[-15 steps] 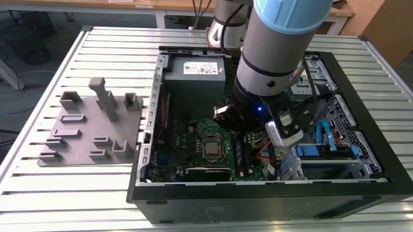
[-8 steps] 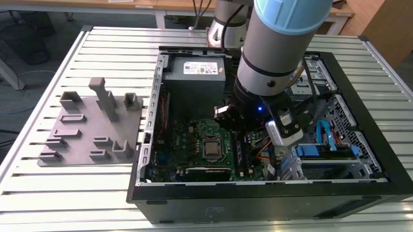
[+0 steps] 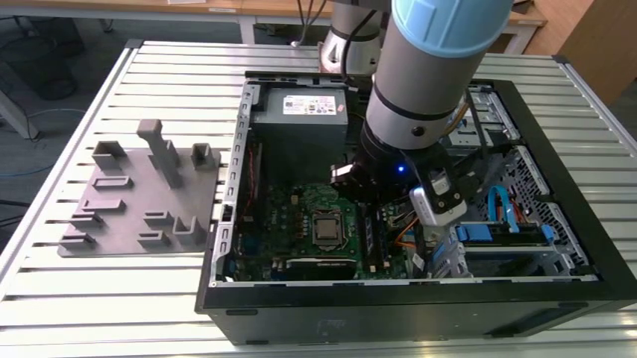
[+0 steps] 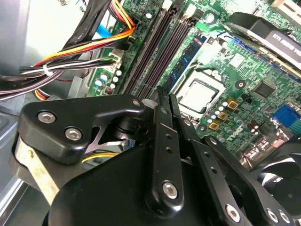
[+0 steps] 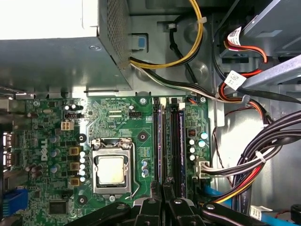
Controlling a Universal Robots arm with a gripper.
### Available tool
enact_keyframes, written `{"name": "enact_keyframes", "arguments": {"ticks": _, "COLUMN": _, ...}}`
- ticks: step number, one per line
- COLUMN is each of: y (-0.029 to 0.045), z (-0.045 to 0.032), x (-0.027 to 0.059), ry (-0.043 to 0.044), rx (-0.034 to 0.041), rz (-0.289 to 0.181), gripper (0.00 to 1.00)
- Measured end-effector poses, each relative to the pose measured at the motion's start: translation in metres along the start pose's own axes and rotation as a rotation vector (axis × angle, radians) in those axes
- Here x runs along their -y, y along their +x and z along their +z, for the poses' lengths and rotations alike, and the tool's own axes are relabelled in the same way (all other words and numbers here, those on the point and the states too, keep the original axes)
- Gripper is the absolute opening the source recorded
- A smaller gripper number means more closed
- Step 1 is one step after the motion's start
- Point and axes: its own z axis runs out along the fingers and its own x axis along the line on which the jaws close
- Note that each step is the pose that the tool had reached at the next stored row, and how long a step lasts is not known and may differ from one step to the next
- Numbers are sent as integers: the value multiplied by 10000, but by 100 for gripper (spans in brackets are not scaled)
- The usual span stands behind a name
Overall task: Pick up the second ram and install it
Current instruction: 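Insert the second ram into the second slot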
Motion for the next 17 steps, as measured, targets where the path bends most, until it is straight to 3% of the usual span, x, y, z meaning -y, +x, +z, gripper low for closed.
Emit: {"name": "enact_keyframes", "arguments": {"ticks": 17, "y": -30, "z": 66, "x": -50, "ry": -3, "rx": 1, "rz": 0, "gripper": 13}}
